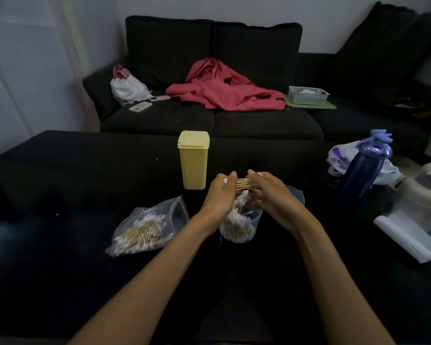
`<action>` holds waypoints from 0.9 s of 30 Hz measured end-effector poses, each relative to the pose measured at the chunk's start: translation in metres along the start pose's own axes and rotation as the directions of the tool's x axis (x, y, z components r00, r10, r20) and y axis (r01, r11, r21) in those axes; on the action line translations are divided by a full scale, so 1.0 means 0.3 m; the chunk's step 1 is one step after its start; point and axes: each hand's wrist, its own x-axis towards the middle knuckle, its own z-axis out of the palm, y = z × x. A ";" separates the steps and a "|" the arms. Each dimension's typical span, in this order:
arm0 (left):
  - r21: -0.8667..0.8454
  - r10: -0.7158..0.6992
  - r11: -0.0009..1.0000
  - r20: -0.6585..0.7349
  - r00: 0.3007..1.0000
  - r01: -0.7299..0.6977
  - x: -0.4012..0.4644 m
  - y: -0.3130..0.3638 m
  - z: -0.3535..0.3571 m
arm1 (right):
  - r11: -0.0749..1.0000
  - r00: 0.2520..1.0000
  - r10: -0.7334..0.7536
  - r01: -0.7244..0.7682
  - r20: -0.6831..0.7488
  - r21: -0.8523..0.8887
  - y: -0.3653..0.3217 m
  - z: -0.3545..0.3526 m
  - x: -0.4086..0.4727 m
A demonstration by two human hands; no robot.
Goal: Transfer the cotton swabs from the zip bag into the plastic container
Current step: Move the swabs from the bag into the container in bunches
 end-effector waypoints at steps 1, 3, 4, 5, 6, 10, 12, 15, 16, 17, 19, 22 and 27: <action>0.004 0.006 1.000 0.006 1.000 -0.006 -0.002 0.002 -0.007 | 0.999 0.998 0.025 -0.027 0.054 0.045 -0.004 -0.016 -0.008; 0.029 0.034 0.999 0.017 0.999 -0.034 -0.003 0.000 -0.016 | 0.989 0.994 0.052 -0.064 0.096 0.130 -0.006 -0.034 -0.023; 0.032 0.046 0.998 0.025 0.999 -0.047 -0.004 0.001 -0.018 | 0.980 0.994 0.054 -0.071 0.095 0.186 -0.005 -0.039 -0.027; 0.037 0.055 0.998 0.032 0.998 -0.056 -0.005 0.002 -0.018 | 0.966 0.994 0.058 -0.079 0.090 0.248 -0.004 -0.041 -0.028; 0.046 0.066 0.997 0.041 0.997 -0.067 -0.004 0.002 -0.019 | 0.948 0.994 0.068 -0.091 0.087 0.304 -0.004 -0.045 -0.028; 0.036 0.118 0.992 0.071 0.990 -0.121 -0.011 0.000 -0.018 | 0.923 0.989 0.097 -0.130 0.109 0.362 -0.015 -0.063 -0.042; 0.025 0.153 0.988 0.052 0.987 -0.155 -0.017 -0.008 -0.014 | 0.952 0.992 0.081 -0.105 0.094 0.288 -0.023 -0.067 -0.054; 0.044 0.189 0.981 0.009 0.982 -0.189 -0.024 -0.022 -0.004 | 0.986 0.996 0.072 -0.078 0.047 0.148 -0.029 -0.068 -0.066; 0.046 0.202 0.978 -0.002 0.979 -0.202 -0.026 -0.028 -0.001 | 0.988 0.996 0.070 -0.076 0.046 0.133 -0.029 -0.072 -0.067; 0.042 0.219 0.975 -0.009 0.976 -0.219 -0.030 -0.032 0.001 | 0.988 0.996 0.069 -0.075 0.051 0.136 -0.029 -0.075 -0.069; 0.015 0.244 0.970 -0.001 0.970 -0.244 -0.032 -0.037 0.008 | 0.986 0.996 0.074 -0.081 0.053 0.148 -0.030 -0.079 -0.076; 0.004 0.264 0.964 -0.004 0.964 -0.264 -0.026 -0.034 0.010 | 0.987 0.999 0.054 -0.054 0.002 0.152 -0.030 -0.072 -0.073; 0.152 0.181 0.970 0.055 0.982 -0.188 0.021 -0.039 -0.007 | 0.997 0.995 -0.060 0.055 -0.080 -0.061 -0.030 -0.078 -0.047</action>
